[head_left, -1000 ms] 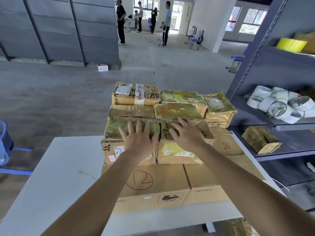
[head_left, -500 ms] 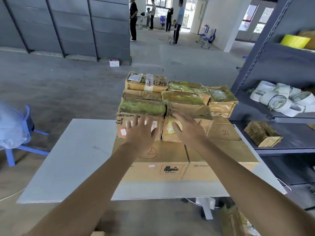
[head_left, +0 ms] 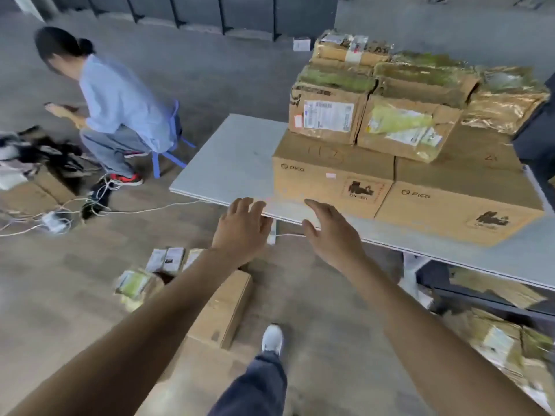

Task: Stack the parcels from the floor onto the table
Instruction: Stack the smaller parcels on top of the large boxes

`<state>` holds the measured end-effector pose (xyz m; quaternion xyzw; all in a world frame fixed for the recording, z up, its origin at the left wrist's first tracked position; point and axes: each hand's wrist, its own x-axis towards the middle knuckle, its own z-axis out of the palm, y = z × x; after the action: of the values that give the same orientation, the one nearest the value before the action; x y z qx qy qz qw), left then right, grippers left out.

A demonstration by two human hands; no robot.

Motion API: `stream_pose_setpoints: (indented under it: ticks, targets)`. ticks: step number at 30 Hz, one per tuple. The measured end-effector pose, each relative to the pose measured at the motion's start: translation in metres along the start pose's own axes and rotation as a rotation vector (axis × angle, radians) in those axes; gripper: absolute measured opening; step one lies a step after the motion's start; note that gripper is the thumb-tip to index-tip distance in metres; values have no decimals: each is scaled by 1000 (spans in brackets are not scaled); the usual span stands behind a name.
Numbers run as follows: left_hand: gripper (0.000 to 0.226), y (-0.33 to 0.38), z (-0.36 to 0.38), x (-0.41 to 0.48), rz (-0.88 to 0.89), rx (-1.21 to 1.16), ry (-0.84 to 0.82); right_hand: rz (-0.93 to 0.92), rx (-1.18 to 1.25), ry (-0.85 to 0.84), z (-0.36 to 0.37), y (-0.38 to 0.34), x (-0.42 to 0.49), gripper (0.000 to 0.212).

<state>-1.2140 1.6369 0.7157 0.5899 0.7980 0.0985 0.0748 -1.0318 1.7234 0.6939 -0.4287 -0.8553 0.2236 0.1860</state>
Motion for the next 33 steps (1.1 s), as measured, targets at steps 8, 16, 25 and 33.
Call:
stream_pose_setpoints:
  ticks: [8, 16, 25, 33]
  targets:
    - [41, -104, 31, -135, -263, -39, -93, -3, -3, -339, 114, -58, -71, 49]
    - [45, -229, 47, -219, -425, -73, -157, 10, -27, -511, 218, -147, -101, 49]
    - [43, -427, 86, -273, -491, -176, -285, 260, -5, -665, 382, -272, -110, 48]
    - [43, -565, 194, -283, -573, -238, -407, 376, 48, -720, 561, -275, -95, 44]
